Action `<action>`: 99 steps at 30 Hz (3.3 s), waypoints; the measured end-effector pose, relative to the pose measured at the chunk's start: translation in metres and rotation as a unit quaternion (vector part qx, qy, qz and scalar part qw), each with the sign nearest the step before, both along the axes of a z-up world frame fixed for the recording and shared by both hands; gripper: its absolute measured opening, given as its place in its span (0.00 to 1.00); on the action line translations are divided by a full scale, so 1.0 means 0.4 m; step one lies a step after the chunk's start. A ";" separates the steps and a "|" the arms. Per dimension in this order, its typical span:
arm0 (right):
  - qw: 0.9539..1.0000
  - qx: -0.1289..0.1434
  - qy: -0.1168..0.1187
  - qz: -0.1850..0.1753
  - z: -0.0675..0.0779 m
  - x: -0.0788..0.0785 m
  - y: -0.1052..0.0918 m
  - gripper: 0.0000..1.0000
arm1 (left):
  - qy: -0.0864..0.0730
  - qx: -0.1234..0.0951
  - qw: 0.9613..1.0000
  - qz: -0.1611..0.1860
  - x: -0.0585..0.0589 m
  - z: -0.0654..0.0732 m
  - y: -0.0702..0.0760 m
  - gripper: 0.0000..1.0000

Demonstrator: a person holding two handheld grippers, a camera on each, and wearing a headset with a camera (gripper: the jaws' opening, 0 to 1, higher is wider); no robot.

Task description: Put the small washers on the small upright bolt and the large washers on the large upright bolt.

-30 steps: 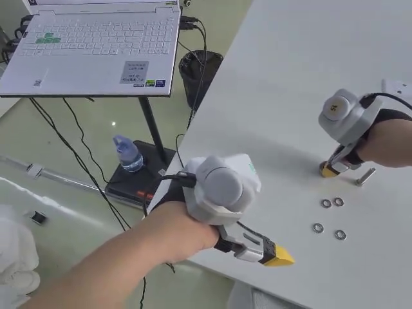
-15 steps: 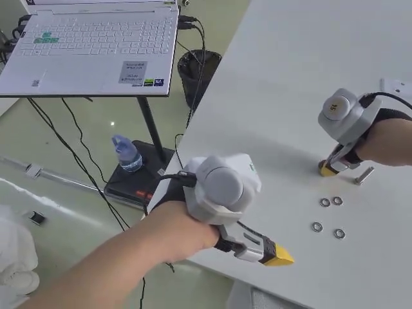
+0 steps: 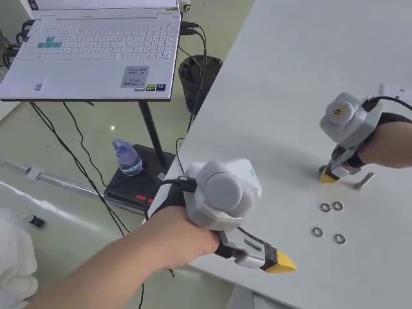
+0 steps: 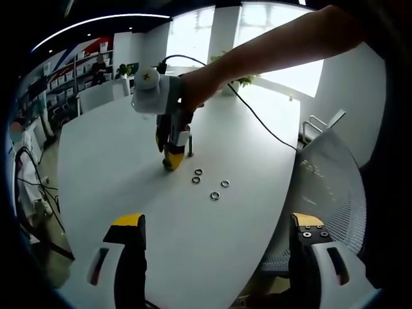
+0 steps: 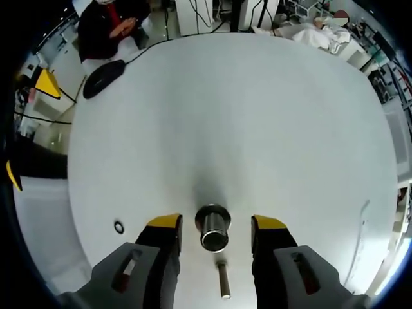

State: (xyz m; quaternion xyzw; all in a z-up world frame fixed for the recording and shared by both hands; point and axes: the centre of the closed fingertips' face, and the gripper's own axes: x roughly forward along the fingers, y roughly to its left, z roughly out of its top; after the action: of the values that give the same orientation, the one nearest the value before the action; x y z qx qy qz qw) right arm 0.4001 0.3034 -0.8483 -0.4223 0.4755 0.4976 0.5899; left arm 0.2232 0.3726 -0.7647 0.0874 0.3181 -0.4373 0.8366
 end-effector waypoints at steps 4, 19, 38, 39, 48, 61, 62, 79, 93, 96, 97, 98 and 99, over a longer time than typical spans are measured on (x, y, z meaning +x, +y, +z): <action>1.000 0.012 0.006 -0.005 0.020 -0.001 0.001 0.44 | -0.002 0.003 1.000 0.001 0.002 0.005 0.007 0.93; 1.000 0.031 0.002 0.000 0.095 -0.002 -0.015 0.43 | -0.010 0.008 1.000 -0.008 -0.002 0.024 0.003 0.92; 0.999 0.051 0.003 0.002 0.138 -0.060 -0.038 0.43 | -0.018 0.011 1.000 0.002 -0.028 0.033 0.002 0.91; 0.999 0.052 0.004 0.004 0.137 -0.067 -0.040 0.43 | -0.016 0.011 1.000 0.003 -0.029 0.032 0.003 0.92; 0.998 0.063 0.008 0.021 0.118 -0.112 -0.059 0.42 | -0.017 0.013 1.000 0.009 -0.030 0.032 0.003 0.92; 0.997 0.063 0.008 0.043 0.100 -0.180 -0.046 0.39 | -0.014 0.017 1.000 0.006 -0.041 0.023 -0.003 0.91; 0.997 0.063 0.010 0.043 0.097 -0.184 -0.046 0.39 | -0.015 0.018 1.000 0.005 -0.040 0.024 -0.002 0.91; 0.997 0.047 0.010 0.064 0.025 -0.208 -0.020 0.35 | -0.016 0.013 1.000 0.006 -0.031 0.031 0.003 0.90; 0.998 0.034 0.008 0.061 -0.025 -0.207 -0.027 0.32 | -0.008 0.015 1.000 0.004 -0.037 0.018 0.015 0.89; 0.998 0.034 0.007 0.057 -0.030 -0.205 -0.029 0.31 | -0.006 0.017 1.000 0.003 -0.041 0.015 0.015 0.88; 0.998 0.034 0.009 0.056 -0.032 -0.206 -0.029 0.31 | -0.006 0.017 1.000 0.002 -0.042 0.016 0.015 0.88; 0.998 0.034 0.009 0.056 -0.034 -0.207 -0.029 0.32 | -0.006 0.017 1.000 0.002 -0.043 0.016 0.015 0.88; 0.998 0.034 0.010 0.056 -0.037 -0.207 -0.029 0.32 | -0.005 0.015 1.000 0.002 -0.042 0.017 0.015 0.88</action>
State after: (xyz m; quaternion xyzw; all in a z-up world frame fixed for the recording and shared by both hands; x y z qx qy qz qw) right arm 0.3173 0.2919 -0.8631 -0.4228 0.4399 0.5500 0.5702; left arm 0.2064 0.3788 -0.7579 0.1018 0.3207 -0.4299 0.8378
